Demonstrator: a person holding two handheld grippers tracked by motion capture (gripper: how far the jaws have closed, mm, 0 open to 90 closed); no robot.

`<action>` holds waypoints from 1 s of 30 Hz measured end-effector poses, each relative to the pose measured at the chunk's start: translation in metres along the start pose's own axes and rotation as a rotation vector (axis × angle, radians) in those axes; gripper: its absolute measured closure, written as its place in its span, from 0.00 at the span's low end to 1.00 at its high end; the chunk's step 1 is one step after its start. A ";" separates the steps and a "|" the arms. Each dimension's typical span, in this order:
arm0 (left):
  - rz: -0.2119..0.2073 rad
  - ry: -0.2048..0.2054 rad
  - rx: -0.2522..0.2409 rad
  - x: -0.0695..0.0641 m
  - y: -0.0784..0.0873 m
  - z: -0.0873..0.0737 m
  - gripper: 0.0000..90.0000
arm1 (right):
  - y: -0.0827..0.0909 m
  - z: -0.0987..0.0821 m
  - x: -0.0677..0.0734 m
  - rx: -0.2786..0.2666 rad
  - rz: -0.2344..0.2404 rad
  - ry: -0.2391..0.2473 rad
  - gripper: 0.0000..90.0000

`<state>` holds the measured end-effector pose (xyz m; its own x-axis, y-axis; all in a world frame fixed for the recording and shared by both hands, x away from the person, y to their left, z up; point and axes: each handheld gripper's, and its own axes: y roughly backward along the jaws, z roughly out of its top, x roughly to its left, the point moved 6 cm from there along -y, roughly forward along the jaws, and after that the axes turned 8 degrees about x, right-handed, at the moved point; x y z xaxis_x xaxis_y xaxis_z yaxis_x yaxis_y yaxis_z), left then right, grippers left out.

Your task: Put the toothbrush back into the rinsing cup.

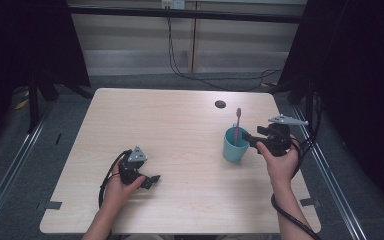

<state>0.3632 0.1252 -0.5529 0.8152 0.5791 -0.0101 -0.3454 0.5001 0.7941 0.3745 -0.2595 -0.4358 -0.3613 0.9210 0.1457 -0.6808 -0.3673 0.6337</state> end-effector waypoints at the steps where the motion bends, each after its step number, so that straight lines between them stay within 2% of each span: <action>1: 0.000 0.002 -0.001 0.000 0.000 0.000 0.07 | 0.001 0.000 0.001 0.004 0.005 -0.003 0.30; 14: -0.004 0.010 0.001 -0.001 0.000 0.000 0.07 | 0.010 -0.002 0.010 0.024 0.007 0.059 0.23; 30: -0.002 0.014 -0.002 -0.001 0.000 0.000 0.06 | 0.015 -0.011 0.018 0.046 0.032 0.088 0.19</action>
<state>0.3627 0.1246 -0.5532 0.8094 0.5868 -0.0203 -0.3447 0.5027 0.7928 0.3507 -0.2494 -0.4325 -0.4381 0.8933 0.1005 -0.6387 -0.3880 0.6645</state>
